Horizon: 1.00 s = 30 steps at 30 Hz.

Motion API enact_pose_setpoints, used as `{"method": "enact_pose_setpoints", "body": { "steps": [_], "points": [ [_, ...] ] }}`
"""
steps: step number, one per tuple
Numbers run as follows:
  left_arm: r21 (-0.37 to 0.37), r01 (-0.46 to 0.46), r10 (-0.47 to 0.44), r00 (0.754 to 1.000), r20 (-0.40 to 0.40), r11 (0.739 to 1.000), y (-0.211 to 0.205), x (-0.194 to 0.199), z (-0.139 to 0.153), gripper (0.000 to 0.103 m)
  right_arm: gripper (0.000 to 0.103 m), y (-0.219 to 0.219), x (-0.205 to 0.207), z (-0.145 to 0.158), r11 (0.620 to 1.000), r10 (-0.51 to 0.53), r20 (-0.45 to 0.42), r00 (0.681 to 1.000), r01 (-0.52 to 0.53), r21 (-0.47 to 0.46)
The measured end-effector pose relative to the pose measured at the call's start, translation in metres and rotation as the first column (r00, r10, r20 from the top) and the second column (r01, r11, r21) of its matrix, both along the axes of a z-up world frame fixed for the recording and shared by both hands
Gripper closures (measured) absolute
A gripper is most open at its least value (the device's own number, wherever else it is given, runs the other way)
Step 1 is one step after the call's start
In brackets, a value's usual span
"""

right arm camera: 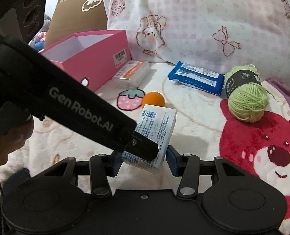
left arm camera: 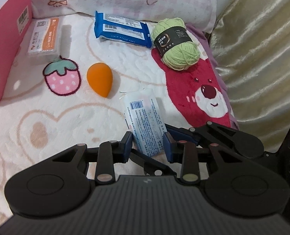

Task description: Organize objects

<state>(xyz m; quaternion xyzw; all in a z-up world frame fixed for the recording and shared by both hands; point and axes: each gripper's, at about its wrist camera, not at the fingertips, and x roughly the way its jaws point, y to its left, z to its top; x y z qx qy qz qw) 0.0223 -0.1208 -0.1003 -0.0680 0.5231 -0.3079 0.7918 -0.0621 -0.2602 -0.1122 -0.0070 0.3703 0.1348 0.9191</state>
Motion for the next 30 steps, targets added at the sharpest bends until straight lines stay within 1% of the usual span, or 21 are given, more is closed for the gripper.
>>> {"method": "enact_pose_setpoints", "body": {
  "steps": [3, 8, 14, 18, 22, 26, 30],
  "points": [
    [-0.008, -0.012, 0.011, 1.000, -0.002, 1.000, 0.008, -0.003, 0.006, 0.070, 0.051, 0.005, -0.002, 0.007, 1.000, 0.008, 0.004, 1.000, -0.008, 0.004],
    [0.002, -0.007, 0.007, 1.000, -0.017, 1.000, 0.019, -0.007, 0.017, 0.070, 0.051, 0.008, -0.004, 0.018, 0.997, -0.002, -0.037, 0.999, 0.004, 0.075],
    [0.021, -0.011, 0.011, 1.000, -0.018, 1.000, 0.033, -0.009, 0.034, 0.070, 0.051, 0.021, -0.005, 0.033, 0.996, 0.005, -0.052, 0.999, 0.000, 0.092],
    [0.026, -0.023, 0.023, 1.000, 0.000, 0.999, 0.042, -0.011, 0.046, 0.071, 0.051, 0.032, -0.002, 0.044, 0.997, 0.016, -0.054, 0.998, -0.011, 0.082],
    [0.027, -0.042, 0.042, 0.999, 0.004, 0.999, 0.050, -0.009, 0.052, 0.071, 0.051, 0.038, 0.004, 0.050, 0.996, 0.016, -0.085, 0.996, -0.008, 0.094],
    [0.036, -0.056, 0.056, 0.998, -0.009, 0.998, 0.059, -0.006, 0.056, 0.071, 0.051, 0.050, 0.008, 0.054, 0.996, 0.020, -0.105, 0.994, -0.011, 0.089],
    [0.063, -0.055, 0.055, 0.998, 0.004, 0.997, 0.069, -0.004, 0.063, 0.071, 0.051, 0.059, 0.013, 0.059, 0.994, 0.027, -0.118, 0.993, -0.014, 0.108]
  ]
}}
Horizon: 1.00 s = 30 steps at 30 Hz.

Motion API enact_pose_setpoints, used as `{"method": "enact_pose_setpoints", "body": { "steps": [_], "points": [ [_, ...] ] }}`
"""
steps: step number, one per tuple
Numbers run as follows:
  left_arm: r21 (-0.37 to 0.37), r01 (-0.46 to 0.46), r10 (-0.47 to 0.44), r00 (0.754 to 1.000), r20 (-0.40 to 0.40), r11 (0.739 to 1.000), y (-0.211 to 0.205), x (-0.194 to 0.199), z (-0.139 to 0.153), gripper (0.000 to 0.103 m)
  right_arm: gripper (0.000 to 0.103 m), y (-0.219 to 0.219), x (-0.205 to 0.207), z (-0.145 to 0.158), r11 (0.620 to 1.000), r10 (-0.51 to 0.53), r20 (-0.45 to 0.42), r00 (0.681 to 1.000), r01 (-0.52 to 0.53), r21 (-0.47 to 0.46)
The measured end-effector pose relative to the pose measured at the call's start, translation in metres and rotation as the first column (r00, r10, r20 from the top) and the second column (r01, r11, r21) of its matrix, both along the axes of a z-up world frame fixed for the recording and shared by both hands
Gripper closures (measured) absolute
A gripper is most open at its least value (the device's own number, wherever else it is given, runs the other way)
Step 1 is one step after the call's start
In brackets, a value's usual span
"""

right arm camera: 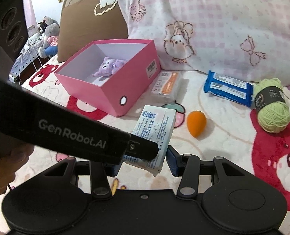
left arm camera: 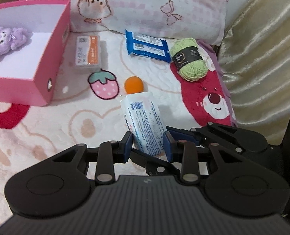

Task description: Organize objects

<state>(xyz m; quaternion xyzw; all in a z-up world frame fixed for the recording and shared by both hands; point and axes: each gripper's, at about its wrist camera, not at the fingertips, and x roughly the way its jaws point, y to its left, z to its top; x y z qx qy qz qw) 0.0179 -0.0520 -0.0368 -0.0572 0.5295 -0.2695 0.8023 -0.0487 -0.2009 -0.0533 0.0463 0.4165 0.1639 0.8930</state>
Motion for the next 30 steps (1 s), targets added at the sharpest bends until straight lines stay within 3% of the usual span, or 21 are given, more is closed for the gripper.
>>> {"method": "enact_pose_setpoints", "body": {
  "steps": [13, 17, 30],
  "points": [
    [0.026, -0.025, 0.025, 1.000, 0.013, 0.999, 0.030, 0.009, 0.028, 0.070, 0.051, 0.028, 0.018, 0.024, 0.999, 0.017, -0.033, 0.999, -0.016, 0.038],
    [0.019, -0.049, 0.048, 0.998, 0.026, 0.999, 0.041, 0.009, 0.036, 0.070, 0.051, 0.039, 0.018, 0.032, 0.999, 0.037, 0.000, 0.999, -0.037, 0.018],
    [0.074, -0.087, 0.078, 0.990, 0.114, 0.994, 0.081, 0.017, 0.088, 0.069, 0.051, 0.073, 0.037, 0.071, 0.991, 0.076, 0.066, 0.995, -0.082, 0.105]
  ]
}}
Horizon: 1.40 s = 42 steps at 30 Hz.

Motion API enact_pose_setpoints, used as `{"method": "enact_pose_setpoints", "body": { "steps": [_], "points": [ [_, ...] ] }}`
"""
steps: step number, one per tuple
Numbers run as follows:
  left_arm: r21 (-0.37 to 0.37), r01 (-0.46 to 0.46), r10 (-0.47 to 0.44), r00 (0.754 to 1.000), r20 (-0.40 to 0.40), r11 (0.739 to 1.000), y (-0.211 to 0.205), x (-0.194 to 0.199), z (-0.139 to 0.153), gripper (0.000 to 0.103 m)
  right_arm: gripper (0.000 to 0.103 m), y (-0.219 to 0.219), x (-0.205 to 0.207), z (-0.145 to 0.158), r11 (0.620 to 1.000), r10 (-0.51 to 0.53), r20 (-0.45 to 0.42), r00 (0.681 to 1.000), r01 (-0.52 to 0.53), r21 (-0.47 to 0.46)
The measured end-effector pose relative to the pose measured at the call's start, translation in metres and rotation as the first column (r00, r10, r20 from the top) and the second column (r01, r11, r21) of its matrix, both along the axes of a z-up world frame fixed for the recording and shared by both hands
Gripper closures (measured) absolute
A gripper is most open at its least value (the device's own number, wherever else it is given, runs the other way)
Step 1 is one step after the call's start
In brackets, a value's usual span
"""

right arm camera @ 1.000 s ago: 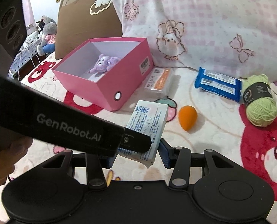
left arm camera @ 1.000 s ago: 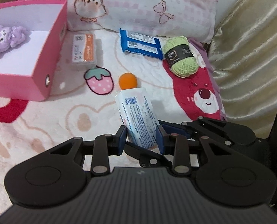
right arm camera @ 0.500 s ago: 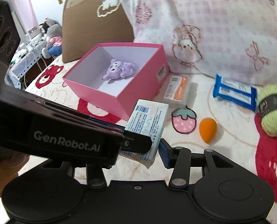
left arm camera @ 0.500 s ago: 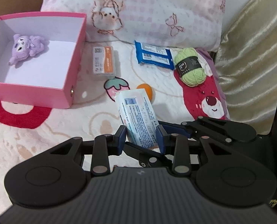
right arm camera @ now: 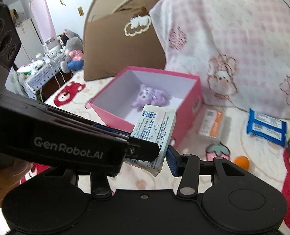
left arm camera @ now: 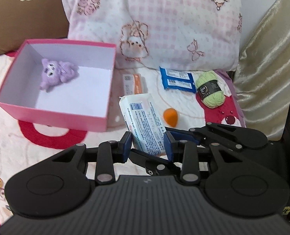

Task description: Organize objects

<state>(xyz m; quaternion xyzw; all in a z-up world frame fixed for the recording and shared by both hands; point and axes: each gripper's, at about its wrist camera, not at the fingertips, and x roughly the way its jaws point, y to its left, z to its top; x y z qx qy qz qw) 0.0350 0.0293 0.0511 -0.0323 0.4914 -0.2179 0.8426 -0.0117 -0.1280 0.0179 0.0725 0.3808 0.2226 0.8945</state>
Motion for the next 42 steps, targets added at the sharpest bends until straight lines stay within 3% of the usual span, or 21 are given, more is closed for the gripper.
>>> {"method": "enact_pose_setpoints", "body": {
  "steps": [10, 24, 28, 32, 42],
  "points": [
    [0.009, -0.033, 0.033, 0.999, 0.005, 0.999, 0.013, 0.038, 0.012, 0.069, 0.051, 0.014, 0.034, 0.008, 0.999, -0.032, 0.007, 0.999, 0.032, 0.025],
    [-0.021, -0.107, 0.107, 0.994, -0.008, 0.994, 0.041, 0.110, -0.008, 0.070, 0.051, 0.034, 0.109, -0.006, 1.000, -0.008, -0.005, 1.000, 0.008, 0.025],
    [-0.070, -0.153, 0.152, 0.988, -0.022, 0.986, 0.054, 0.129, -0.018, 0.069, 0.051, 0.046, 0.126, -0.010, 1.000, 0.002, 0.011, 1.000, -0.001, -0.029],
    [-0.095, -0.193, 0.189, 0.981, -0.055, 0.977, 0.066, 0.145, -0.032, 0.069, 0.052, 0.057, 0.151, -0.016, 0.989, 0.096, -0.004, 0.995, -0.096, -0.109],
    [-0.200, -0.290, 0.253, 0.949, -0.188, 0.936, 0.096, 0.187, -0.071, 0.069, 0.054, 0.079, 0.197, -0.036, 0.891, 0.328, -0.041, 0.944, -0.324, -0.318]
  ]
}}
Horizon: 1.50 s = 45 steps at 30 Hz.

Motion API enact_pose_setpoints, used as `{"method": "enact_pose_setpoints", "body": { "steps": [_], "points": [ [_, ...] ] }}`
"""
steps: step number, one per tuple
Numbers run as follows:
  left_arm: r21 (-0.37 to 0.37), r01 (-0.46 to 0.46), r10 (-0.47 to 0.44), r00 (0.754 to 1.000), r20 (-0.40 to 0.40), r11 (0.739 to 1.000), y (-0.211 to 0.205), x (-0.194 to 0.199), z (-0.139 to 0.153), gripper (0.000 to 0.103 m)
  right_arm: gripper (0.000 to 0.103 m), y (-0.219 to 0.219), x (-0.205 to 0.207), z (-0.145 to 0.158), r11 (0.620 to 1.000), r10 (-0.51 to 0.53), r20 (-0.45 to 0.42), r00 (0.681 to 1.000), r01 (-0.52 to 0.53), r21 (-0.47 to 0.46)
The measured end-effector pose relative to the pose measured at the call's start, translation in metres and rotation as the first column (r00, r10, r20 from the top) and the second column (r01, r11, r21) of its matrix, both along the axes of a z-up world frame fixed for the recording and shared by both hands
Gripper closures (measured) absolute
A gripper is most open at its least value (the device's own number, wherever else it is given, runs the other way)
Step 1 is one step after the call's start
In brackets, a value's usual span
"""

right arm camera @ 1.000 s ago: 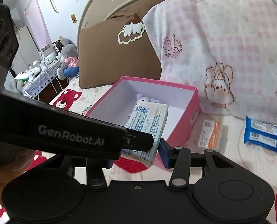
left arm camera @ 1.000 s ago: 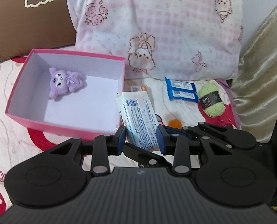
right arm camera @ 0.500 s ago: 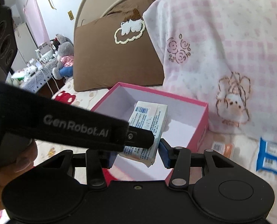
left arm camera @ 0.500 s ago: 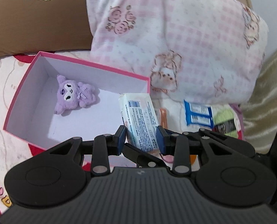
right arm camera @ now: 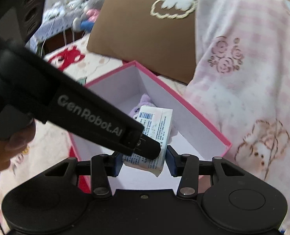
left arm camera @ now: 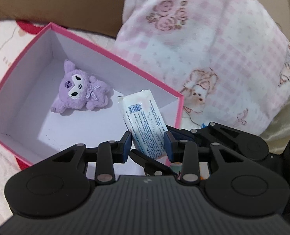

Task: Organize objects
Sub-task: 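Lower the held medicine box into the pink box beside the plush doll, then open the left gripper to release the medicine box inside the box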

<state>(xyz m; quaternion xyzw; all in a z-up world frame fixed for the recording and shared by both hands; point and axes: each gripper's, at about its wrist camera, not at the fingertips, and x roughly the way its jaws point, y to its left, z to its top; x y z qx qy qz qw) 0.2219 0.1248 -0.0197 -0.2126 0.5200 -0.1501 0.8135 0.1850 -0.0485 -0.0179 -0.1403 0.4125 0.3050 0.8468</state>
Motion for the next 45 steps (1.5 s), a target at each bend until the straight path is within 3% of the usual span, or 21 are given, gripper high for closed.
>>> {"method": "enact_pose_setpoints", "body": {
  "steps": [5, 12, 18, 22, 27, 33, 40, 45],
  "points": [
    [-0.077, -0.074, 0.067, 0.994, -0.091, 0.994, 0.011, 0.018, -0.029, 0.069, 0.054, 0.011, 0.022, -0.015, 0.991, 0.091, -0.052, 0.994, -0.096, -0.094],
    [-0.147, -0.105, 0.082, 0.985, -0.154, 0.984, 0.013, 0.030, -0.058, 0.068, 0.055, 0.025, 0.038, -0.031, 0.942, 0.210, -0.109, 0.972, -0.231, -0.242],
    [-0.159, -0.136, 0.097, 0.968, -0.230, 0.978, 0.014, 0.034, -0.083, 0.067, 0.055, 0.035, 0.044, -0.050, 0.895, 0.280, -0.184, 0.942, -0.326, -0.306],
    [-0.149, -0.136, 0.098, 0.966, -0.239, 0.980, 0.012, 0.036, -0.092, 0.067, 0.055, 0.036, 0.047, -0.058, 0.893, 0.268, -0.211, 0.940, -0.324, -0.311],
    [-0.147, -0.160, 0.120, 0.961, -0.251, 0.976, 0.010, 0.042, -0.102, 0.067, 0.055, 0.037, 0.051, -0.066, 0.874, 0.262, -0.206, 0.943, -0.322, -0.362],
    [-0.095, -0.253, 0.223, 0.943, -0.249, 0.963, 0.017, 0.047, -0.116, 0.067, 0.058, 0.023, 0.056, -0.071, 0.874, 0.251, -0.133, 0.959, -0.284, -0.395],
    [-0.067, -0.215, 0.194, 0.954, -0.228, 0.974, 0.002, 0.045, -0.118, 0.070, 0.058, 0.027, 0.052, -0.077, 0.836, 0.278, -0.045, 0.960, -0.265, -0.481],
    [-0.020, -0.200, 0.193, 0.963, -0.191, 0.980, -0.009, 0.044, -0.116, 0.071, 0.059, 0.021, 0.052, -0.073, 0.841, 0.286, -0.014, 0.958, -0.258, -0.476]
  ]
}}
